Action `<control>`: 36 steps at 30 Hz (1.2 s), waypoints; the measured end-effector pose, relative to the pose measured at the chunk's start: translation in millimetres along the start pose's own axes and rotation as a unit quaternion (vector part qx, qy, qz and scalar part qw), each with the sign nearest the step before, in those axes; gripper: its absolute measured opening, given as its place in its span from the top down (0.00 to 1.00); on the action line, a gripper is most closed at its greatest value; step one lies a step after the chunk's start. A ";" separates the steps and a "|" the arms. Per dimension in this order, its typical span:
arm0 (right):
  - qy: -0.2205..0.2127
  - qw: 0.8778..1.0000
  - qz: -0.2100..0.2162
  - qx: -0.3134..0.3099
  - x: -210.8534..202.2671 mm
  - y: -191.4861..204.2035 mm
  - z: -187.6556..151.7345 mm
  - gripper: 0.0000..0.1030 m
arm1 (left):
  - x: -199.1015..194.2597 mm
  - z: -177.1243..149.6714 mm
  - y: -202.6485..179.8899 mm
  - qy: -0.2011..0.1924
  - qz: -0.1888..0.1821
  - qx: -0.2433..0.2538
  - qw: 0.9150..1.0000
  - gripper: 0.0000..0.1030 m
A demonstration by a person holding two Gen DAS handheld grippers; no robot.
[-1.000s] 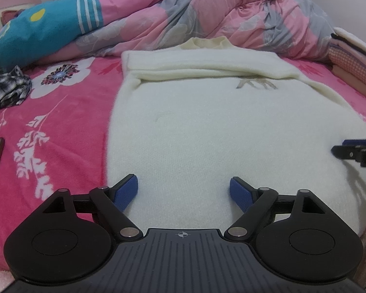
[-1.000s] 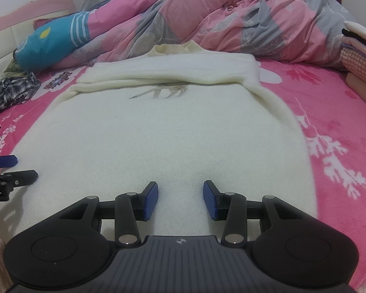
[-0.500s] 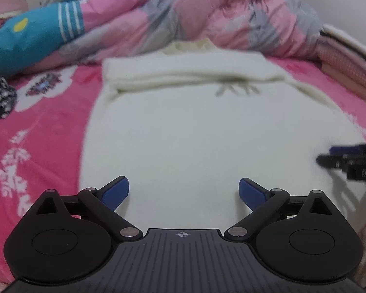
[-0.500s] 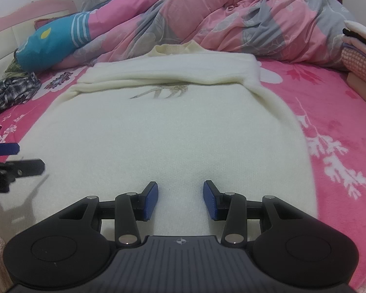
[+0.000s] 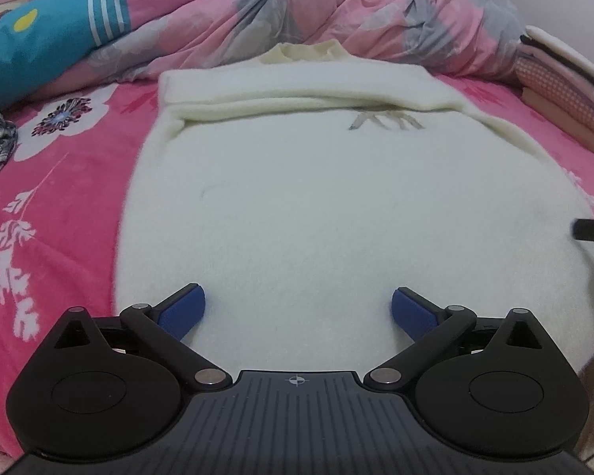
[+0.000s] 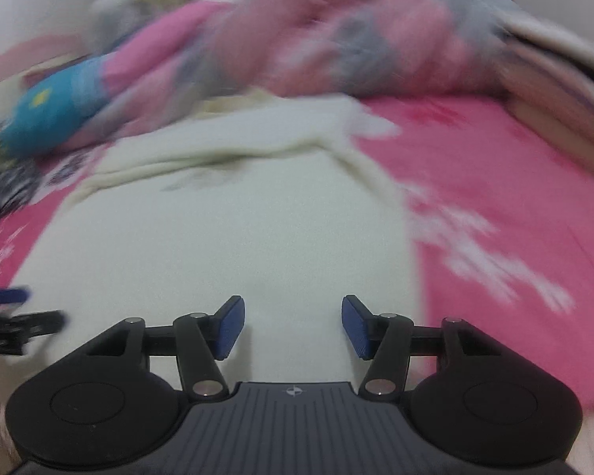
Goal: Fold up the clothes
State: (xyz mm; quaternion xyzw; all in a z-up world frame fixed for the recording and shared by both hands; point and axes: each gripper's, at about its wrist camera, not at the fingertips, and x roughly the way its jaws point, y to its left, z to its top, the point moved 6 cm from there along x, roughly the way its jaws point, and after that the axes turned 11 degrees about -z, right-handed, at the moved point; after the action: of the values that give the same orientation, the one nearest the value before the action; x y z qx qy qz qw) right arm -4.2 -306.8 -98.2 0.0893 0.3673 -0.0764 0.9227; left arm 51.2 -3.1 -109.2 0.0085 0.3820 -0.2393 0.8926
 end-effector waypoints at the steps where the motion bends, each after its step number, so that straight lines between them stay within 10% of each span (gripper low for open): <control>1: 0.004 0.999 0.015 0.031 -2.2 -15.8 -0.5 0.51 | -0.2 0.0 0.6 0.002 -0.001 -0.001 1.000 0.01; 6: 0.006 0.995 -0.006 0.096 -25.9 -55.3 5.3 0.49 | -5.6 -2.0 4.0 0.015 0.007 -0.007 1.000 0.01; 9: 0.006 0.994 0.053 0.093 -39.4 -44.7 4.8 0.52 | -8.8 -3.3 6.1 0.024 0.011 -0.011 1.000 0.01; 16: 0.052 0.990 0.040 -0.121 -37.0 0.6 -47.0 0.63 | -17.2 -10.5 8.6 0.034 0.024 -0.013 0.999 0.01; 21: 0.077 0.990 0.000 -0.120 -61.2 -18.0 -50.5 0.69 | -19.4 -12.1 7.8 0.034 0.030 -0.019 0.999 0.01; 36: 0.019 0.992 0.061 -0.111 -34.7 73.7 -27.9 0.61 | -14.4 -7.4 0.1 0.069 0.082 -0.035 0.994 0.00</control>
State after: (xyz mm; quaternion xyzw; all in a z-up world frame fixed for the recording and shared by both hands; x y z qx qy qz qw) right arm -32.4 -226.4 -86.1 0.0100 0.3844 0.0231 0.9228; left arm 37.7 4.6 -104.5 0.0249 0.4489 -0.1507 0.8804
